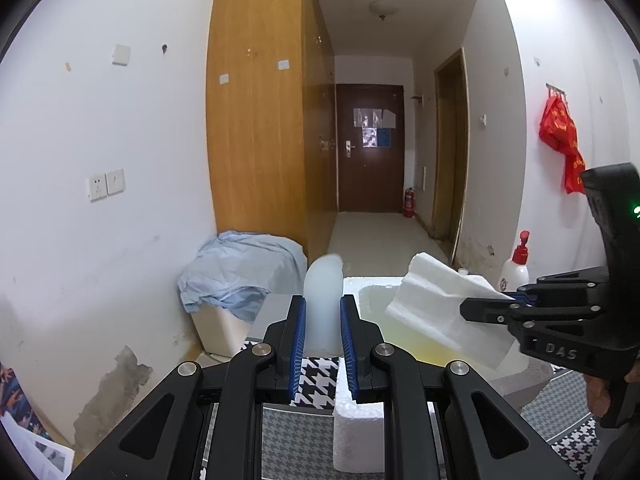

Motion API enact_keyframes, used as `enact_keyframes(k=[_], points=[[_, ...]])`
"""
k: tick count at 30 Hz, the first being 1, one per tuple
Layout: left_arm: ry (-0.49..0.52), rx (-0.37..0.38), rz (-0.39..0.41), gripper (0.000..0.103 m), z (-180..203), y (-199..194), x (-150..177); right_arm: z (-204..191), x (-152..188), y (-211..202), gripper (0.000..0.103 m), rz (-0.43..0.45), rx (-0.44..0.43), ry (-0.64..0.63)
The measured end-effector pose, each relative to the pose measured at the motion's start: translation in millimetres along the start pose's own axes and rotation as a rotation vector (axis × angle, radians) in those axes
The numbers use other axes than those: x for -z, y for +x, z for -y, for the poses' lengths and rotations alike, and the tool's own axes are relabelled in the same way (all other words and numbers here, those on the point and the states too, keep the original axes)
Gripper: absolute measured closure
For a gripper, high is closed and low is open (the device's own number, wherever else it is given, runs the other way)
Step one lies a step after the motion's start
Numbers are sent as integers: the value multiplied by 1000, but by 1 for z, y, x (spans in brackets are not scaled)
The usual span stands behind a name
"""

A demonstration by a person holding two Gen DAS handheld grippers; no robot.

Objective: Organize soft objects
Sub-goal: 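Lower the white cloth into the foam box and open the right tool, then lower the foam roller into the foam box and open the left tool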

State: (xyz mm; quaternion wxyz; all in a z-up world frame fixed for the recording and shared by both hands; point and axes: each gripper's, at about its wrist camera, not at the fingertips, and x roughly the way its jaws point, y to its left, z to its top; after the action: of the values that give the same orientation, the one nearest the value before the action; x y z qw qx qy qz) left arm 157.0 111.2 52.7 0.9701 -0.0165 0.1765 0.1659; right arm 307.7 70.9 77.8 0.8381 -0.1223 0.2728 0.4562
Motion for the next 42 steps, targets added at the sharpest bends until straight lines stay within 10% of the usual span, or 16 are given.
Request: enact_keyframes(k=[3, 5, 8, 42], points=[[-1, -3, 0, 84, -1, -1, 0, -2, 1, 5, 87, -15, -10, 0], [-4, -8, -2, 84, -1, 0, 0, -2, 0, 6, 41, -12, -4, 2], [-11, -10, -2, 84, -3, -1, 2, -4, 2, 2, 15, 18, -2, -1], [35, 109, -15, 84, 35, 6, -3, 1, 21, -42, 0, 70, 80, -10]])
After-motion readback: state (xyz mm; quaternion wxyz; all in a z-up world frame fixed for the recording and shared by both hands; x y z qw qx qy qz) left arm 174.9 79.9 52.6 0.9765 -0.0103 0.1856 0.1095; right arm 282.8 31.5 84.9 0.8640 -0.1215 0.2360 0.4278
